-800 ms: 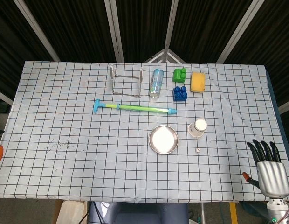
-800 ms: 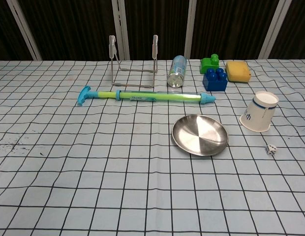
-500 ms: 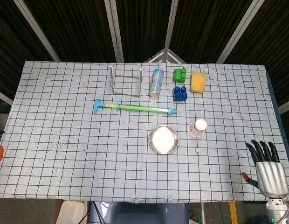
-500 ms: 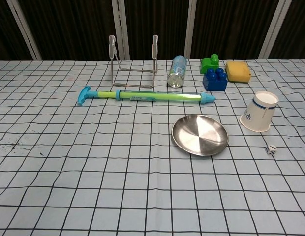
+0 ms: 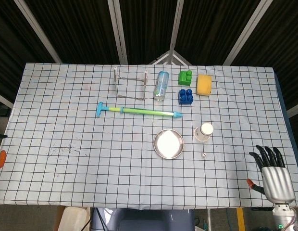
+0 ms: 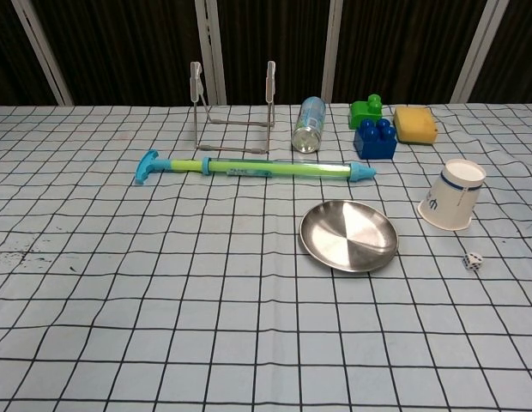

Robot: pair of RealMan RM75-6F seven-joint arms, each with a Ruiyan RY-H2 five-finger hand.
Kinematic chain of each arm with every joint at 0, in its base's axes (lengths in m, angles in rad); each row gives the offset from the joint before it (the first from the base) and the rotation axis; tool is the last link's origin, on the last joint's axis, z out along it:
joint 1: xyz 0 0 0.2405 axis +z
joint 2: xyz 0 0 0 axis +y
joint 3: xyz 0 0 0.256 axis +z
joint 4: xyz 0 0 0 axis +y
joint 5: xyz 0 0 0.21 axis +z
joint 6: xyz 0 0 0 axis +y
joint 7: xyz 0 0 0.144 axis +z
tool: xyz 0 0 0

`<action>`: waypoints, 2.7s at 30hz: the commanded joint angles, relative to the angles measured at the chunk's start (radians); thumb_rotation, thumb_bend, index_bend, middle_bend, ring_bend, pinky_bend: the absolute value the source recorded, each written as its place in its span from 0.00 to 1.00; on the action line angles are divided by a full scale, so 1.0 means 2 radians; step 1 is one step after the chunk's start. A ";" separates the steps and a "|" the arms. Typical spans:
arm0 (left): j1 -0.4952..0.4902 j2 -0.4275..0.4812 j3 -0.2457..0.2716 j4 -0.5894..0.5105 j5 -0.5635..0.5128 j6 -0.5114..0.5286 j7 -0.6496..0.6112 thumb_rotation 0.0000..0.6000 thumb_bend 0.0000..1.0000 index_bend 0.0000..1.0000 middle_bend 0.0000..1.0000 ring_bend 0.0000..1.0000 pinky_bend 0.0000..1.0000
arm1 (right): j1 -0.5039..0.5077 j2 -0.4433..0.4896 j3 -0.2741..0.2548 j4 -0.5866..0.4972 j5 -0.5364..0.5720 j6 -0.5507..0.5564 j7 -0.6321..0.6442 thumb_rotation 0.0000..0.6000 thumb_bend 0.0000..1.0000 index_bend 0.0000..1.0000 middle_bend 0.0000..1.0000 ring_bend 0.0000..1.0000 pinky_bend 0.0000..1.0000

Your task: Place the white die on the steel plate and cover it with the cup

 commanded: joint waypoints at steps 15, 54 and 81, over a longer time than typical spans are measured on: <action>-0.001 0.003 -0.002 0.006 -0.005 -0.004 -0.020 1.00 0.67 0.28 0.00 0.00 0.09 | 0.092 -0.100 0.036 0.045 0.077 -0.149 0.004 1.00 0.11 0.35 0.13 0.10 0.00; -0.010 -0.005 -0.006 0.008 -0.018 -0.020 0.004 1.00 0.67 0.28 0.00 0.00 0.09 | 0.180 -0.179 0.061 0.144 0.187 -0.237 -0.004 1.00 0.20 0.46 0.13 0.10 0.00; -0.014 -0.010 -0.006 0.006 -0.024 -0.026 0.023 1.00 0.67 0.28 0.00 0.00 0.09 | 0.197 -0.203 0.059 0.180 0.200 -0.245 0.012 1.00 0.26 0.52 0.13 0.10 0.00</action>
